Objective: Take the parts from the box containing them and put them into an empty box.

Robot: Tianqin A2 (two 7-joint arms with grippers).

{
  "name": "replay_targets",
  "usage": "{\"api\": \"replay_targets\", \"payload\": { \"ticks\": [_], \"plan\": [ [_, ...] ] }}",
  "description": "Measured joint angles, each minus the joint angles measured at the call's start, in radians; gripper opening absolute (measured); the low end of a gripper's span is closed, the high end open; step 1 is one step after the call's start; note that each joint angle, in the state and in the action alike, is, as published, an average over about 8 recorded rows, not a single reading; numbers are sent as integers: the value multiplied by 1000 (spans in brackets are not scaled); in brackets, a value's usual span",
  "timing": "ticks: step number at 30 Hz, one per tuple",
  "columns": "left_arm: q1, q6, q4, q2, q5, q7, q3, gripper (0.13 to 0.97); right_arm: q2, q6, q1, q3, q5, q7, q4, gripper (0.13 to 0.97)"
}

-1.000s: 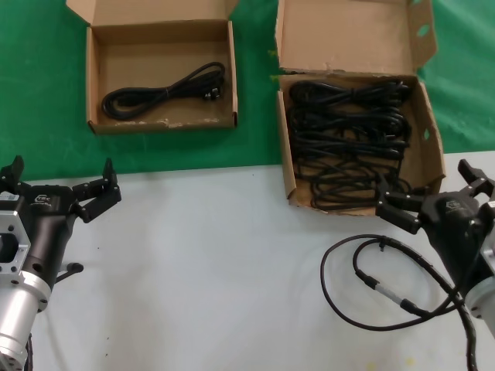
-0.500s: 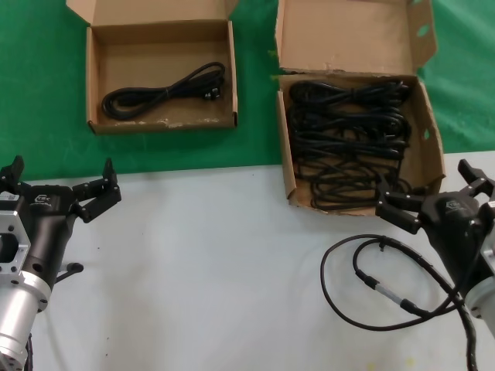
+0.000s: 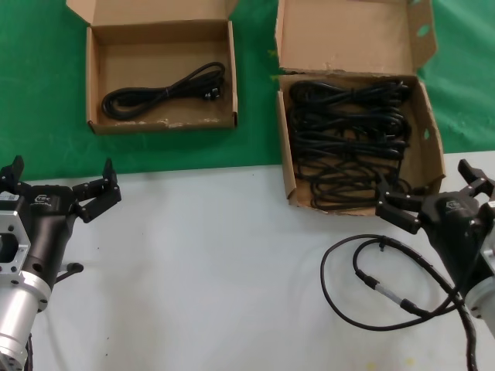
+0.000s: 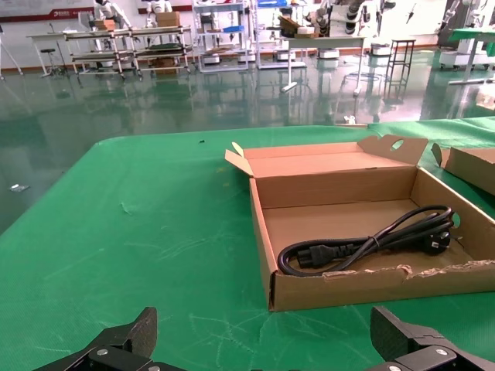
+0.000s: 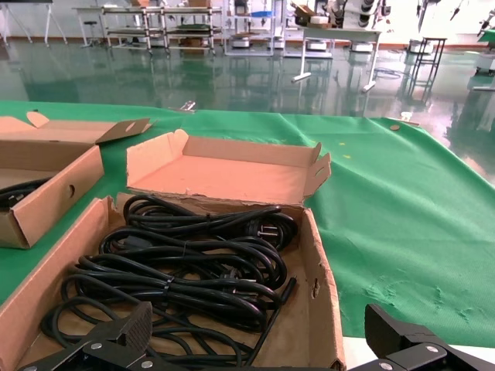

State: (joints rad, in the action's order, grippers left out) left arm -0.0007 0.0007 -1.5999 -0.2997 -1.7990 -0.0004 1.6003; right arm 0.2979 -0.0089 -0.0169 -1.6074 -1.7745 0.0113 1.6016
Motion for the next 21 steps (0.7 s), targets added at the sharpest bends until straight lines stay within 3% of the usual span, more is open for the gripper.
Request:
{"api": "replay_targets", "payload": {
  "ticks": [21],
  "plan": [
    [0, 0, 0, 0, 0, 0, 0, 966, 0, 0, 0, 0, 0, 0, 0, 966]
  ]
}}
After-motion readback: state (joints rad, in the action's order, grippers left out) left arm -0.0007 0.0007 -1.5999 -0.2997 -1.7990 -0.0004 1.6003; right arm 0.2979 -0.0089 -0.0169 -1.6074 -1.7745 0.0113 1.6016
